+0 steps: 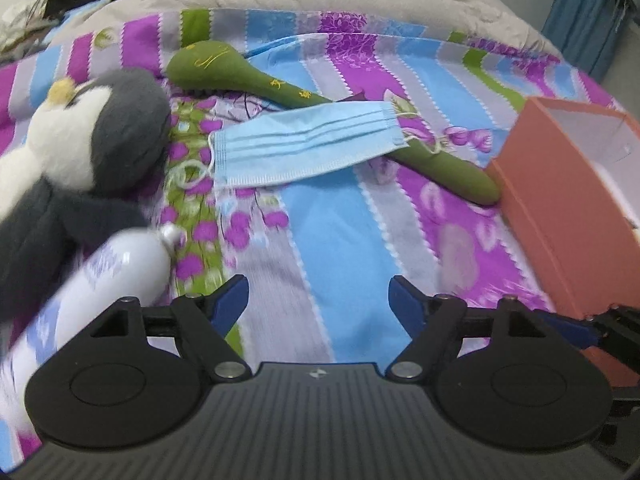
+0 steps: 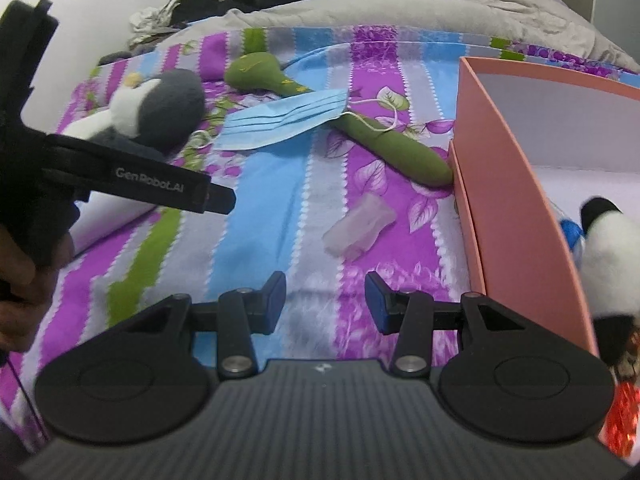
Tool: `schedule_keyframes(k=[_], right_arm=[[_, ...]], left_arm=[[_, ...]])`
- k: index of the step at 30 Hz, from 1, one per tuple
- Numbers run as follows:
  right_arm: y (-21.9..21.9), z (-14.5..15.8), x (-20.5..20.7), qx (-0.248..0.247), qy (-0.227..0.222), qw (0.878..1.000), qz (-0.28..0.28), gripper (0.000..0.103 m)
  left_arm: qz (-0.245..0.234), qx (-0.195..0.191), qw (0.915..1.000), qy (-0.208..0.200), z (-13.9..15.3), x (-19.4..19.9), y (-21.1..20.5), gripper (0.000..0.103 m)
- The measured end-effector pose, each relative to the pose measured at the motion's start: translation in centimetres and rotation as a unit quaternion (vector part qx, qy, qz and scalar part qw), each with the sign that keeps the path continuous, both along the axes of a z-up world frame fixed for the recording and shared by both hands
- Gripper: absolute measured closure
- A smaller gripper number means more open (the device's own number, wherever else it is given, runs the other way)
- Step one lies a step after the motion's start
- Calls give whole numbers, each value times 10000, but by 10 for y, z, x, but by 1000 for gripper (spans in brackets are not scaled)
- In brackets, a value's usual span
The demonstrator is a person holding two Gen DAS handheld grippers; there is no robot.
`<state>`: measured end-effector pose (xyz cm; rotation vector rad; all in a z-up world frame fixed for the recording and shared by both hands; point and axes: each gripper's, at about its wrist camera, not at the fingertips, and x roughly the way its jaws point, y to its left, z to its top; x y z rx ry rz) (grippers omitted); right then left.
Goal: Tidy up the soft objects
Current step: 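Grasp the clear plastic piece with the right gripper while the left gripper grasps the blue face mask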
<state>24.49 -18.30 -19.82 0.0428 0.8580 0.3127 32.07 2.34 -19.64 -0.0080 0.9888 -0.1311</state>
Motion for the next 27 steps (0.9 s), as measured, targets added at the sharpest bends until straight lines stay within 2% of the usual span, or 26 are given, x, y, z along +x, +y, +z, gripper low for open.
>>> schedule_keyframes(k=[5, 8, 10, 14, 18, 23, 27], right_arm=[[6, -14, 26, -42, 50, 9997, -232, 54], [12, -17, 36, -193, -75, 9996, -212, 41], [15, -20, 42, -321, -165, 9990, -275, 40], [16, -30, 55, -316, -58, 9984, -467, 40], [18, -45, 65, -313, 125, 9976, -611, 40], [15, -46, 69, -148, 208, 9980, -572, 40], [10, -46, 73, 5, 263, 9978, -612, 43]], left_arm=[[-277, 480, 9984, -139, -17, 38, -4, 22], [-543, 807, 9948, -291, -28, 62, -8, 22], [-703, 1082, 9910, -368, -37, 76, -12, 22], [-1013, 1650, 9793, -593, -51, 98, -21, 22], [-1290, 1970, 9687, -786, -62, 113, -25, 22], [-1331, 2028, 9653, -971, -67, 131, -24, 22], [-1208, 1782, 9720, -941, -69, 147, -17, 24]])
